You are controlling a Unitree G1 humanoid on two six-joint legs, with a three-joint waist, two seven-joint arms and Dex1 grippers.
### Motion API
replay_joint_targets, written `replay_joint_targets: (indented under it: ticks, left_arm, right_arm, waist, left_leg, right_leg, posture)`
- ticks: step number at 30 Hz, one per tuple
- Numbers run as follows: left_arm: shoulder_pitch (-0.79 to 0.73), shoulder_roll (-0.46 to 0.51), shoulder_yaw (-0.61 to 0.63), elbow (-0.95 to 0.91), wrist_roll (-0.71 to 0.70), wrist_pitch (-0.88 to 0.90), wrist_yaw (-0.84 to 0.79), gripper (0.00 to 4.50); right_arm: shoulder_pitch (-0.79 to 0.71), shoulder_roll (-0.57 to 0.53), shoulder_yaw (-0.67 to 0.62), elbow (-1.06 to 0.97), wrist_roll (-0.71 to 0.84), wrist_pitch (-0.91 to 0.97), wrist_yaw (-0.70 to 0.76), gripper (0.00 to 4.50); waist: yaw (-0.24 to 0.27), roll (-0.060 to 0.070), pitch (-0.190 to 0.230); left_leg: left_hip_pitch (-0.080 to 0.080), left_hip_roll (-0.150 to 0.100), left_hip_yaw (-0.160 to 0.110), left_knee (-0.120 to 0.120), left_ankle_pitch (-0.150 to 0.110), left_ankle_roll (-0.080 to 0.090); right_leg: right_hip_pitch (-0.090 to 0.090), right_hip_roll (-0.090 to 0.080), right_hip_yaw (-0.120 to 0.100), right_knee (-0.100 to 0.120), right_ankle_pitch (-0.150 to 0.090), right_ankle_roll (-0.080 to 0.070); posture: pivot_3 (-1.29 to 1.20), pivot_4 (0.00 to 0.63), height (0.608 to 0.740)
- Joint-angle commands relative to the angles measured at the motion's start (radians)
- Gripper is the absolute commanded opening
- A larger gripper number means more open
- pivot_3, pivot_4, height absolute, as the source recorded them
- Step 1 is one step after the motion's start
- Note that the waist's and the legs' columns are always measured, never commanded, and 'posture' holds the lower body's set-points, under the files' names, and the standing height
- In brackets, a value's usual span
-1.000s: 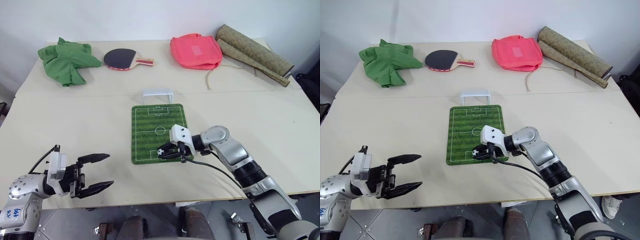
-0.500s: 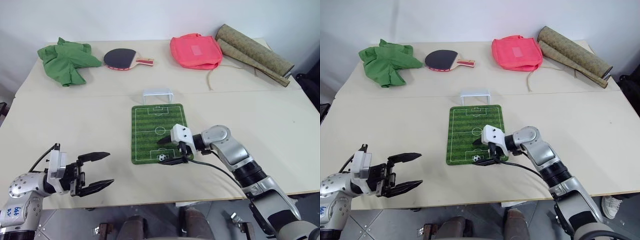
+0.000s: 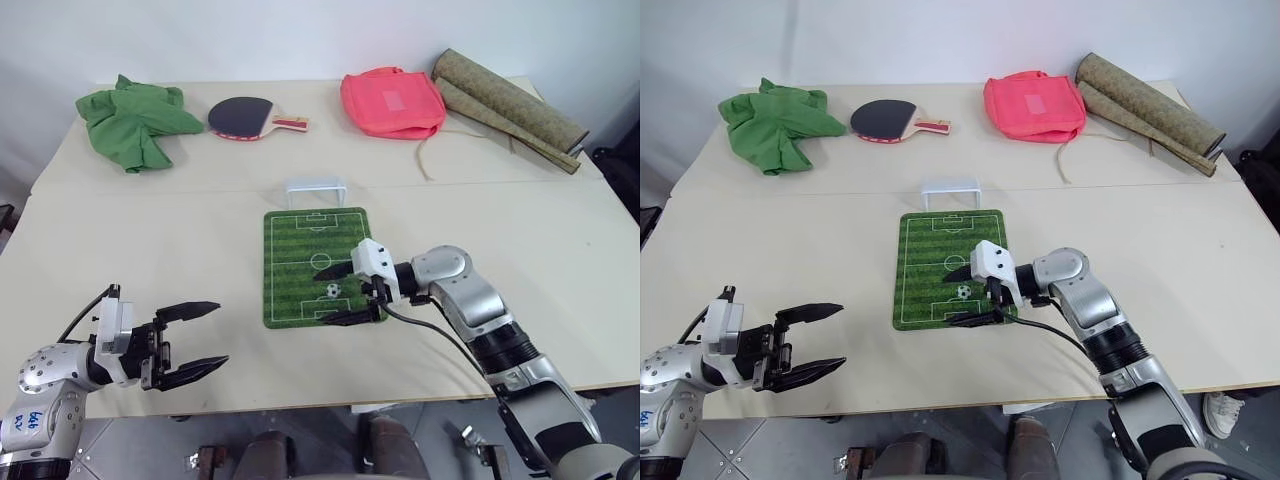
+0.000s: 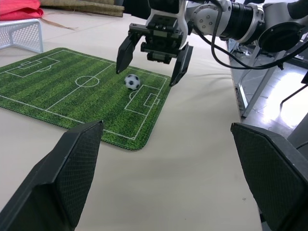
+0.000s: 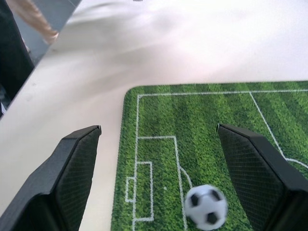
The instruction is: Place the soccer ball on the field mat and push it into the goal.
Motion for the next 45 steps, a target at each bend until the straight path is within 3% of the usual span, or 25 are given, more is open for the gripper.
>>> replay_joint_targets:
  ticks: [1, 11, 15, 18, 23, 28, 37, 45]
  left_arm:
    - [0.002, -0.004, 0.017, -0.023, -0.022, -0.004, -0.002, 4.5]
    - [-0.02, -0.004, 0.015, -0.006, -0.017, -0.006, -0.005, 4.5]
    - [-0.009, 0.004, 0.037, -0.013, -0.034, 0.002, -0.007, 4.5]
    - [-0.006, 0.005, 0.043, -0.004, -0.035, -0.015, -0.028, 4.5]
    - [-0.044, 0.0, 0.052, 0.045, -0.027, -0.054, -0.058, 4.5]
    - [-0.079, -0.011, 0.123, 0.05, -0.093, -0.054, -0.046, 4.5]
    - [0.066, -0.088, 0.107, -0.079, -0.078, -0.033, 0.051, 4.5]
    - [0.088, -0.075, 0.077, -0.124, -0.053, -0.022, 0.083, 4.5]
  right_arm:
    - [0.007, -0.01, -0.026, -0.032, 0.016, -0.009, 0.002, 4.02]
    - [0.032, 0.01, -0.021, 0.001, -0.022, -0.058, -0.053, 4.02]
    - [0.063, 0.027, -0.107, -0.14, 0.146, -0.068, 0.013, 4.02]
    - [0.113, -0.028, -0.115, -0.226, 0.191, -0.022, 0.065, 3.4]
    - [0.238, -0.096, -0.058, -0.271, 0.109, -0.038, 0.036, 1.67]
    - [0.362, -0.089, -0.017, -0.243, 0.003, -0.145, -0.039, 0.05]
    - [0.335, -0.058, -0.025, -0.199, 0.018, -0.175, -0.061, 0.05]
    - [0.24, -0.033, -0.022, -0.117, 0.031, -0.161, -0.03, 0.05]
  waist:
    - [-0.001, 0.0, 0.0]
    - [-0.001, 0.0, 0.0]
    - [-0.001, 0.0, 0.0]
    - [0.001, 0.0, 0.0]
    - [0.004, 0.0, 0.0]
    - [-0.001, 0.0, 0.0]
    - [0.003, -0.001, 0.0]
    - [0.002, -0.001, 0.0]
  left_leg:
    - [0.0, 0.0, 0.0, 0.0, 0.0, 0.0]
    - [0.0, 0.0, 0.0, 0.0, 0.0, 0.0]
    - [0.0, 0.0, 0.0, 0.0, 0.0, 0.0]
    - [0.0, 0.0, 0.0, 0.0, 0.0, 0.0]
    - [0.0, 0.0, -0.001, 0.0, 0.0, 0.0]
    - [0.0, 0.0, 0.0, 0.0, 0.0, 0.0]
    - [0.003, 0.001, 0.001, 0.0, 0.0, 0.0]
    - [0.003, 0.0, 0.0, 0.0, 0.0, 0.0]
  right_leg:
    - [0.0, 0.0, 0.0, 0.0, 0.0, 0.0]
    - [0.0, 0.0, 0.0, 0.0, 0.0, 0.0]
    - [0.0, 0.0, 0.0, 0.0, 0.0, 0.0]
    - [0.0, 0.0, 0.0, 0.0, 0.0, 0.0]
    - [0.001, 0.0, -0.001, -0.001, 0.0, 0.0]
    - [0.001, 0.0, -0.001, -0.001, 0.0, 0.0]
    - [0.001, 0.0, 0.001, 0.0, 0.0, 0.0]
    - [0.002, -0.001, 0.001, 0.0, 0.0, 0.0]
  posture:
    - [0.0, 0.15, 0.74]
    - [0.0, 0.15, 0.74]
    - [0.0, 0.15, 0.74]
    - [0.0, 0.15, 0.74]
    - [0.0, 0.15, 0.74]
    - [0.0, 0.15, 0.74]
    - [0.0, 0.15, 0.74]
    - [0.0, 0.15, 0.74]
